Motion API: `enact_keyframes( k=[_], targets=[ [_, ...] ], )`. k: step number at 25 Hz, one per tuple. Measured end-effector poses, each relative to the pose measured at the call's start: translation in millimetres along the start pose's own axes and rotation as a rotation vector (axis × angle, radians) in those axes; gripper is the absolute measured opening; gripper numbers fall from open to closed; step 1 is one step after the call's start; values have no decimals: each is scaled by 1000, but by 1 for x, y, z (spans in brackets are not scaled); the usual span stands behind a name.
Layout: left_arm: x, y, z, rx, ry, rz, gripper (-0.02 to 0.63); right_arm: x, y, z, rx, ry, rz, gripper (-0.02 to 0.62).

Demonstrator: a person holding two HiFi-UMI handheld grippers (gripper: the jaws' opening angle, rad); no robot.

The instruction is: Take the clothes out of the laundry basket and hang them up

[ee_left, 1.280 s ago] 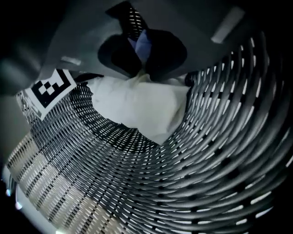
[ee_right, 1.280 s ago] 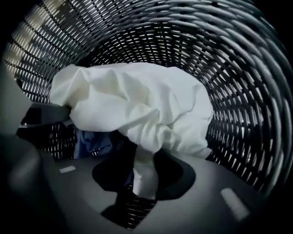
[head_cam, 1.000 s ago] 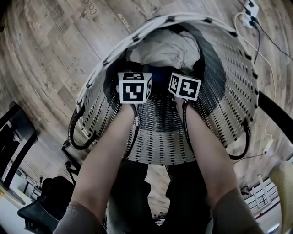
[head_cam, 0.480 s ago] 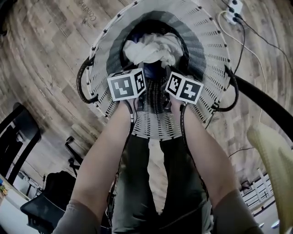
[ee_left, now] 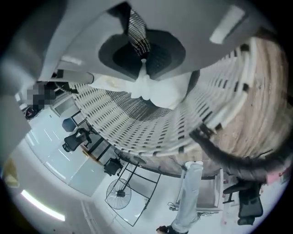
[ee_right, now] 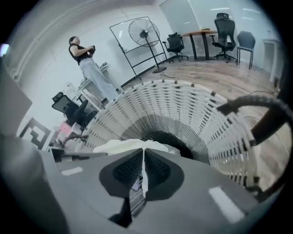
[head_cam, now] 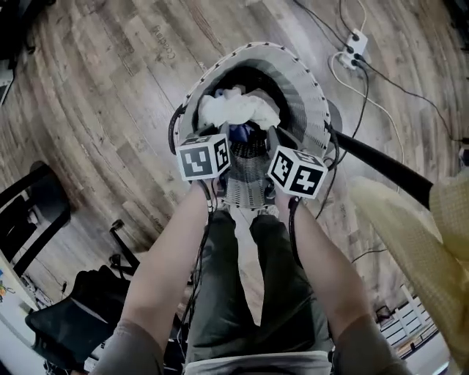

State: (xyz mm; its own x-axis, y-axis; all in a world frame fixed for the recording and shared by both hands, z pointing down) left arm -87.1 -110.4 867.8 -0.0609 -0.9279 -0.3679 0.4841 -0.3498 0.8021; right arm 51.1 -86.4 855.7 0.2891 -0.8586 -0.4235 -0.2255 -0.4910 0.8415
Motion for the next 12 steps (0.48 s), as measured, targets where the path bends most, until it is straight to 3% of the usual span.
enact_keyframes(
  k=[5, 12],
  targets=[
    [10, -62, -23, -68, -39, -17, 21, 25, -70, 38, 63, -7, -44, 35],
    [38, -160, -55, -113, 46, -44, 21, 58, -174, 99, 167, -141, -99, 35]
  ],
)
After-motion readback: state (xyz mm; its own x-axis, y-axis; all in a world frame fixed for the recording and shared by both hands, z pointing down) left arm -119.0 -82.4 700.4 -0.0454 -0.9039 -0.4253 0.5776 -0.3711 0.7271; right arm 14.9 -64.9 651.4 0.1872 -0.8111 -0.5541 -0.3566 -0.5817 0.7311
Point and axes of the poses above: the fingertips, and each gripper's own axes: y forward along the fingers, z to its left, x out of its top, the point moved 1 cm from there along -y, backward along the fingers, and after that the axes turned 5 degrees about -x, right-handed, at the moved point
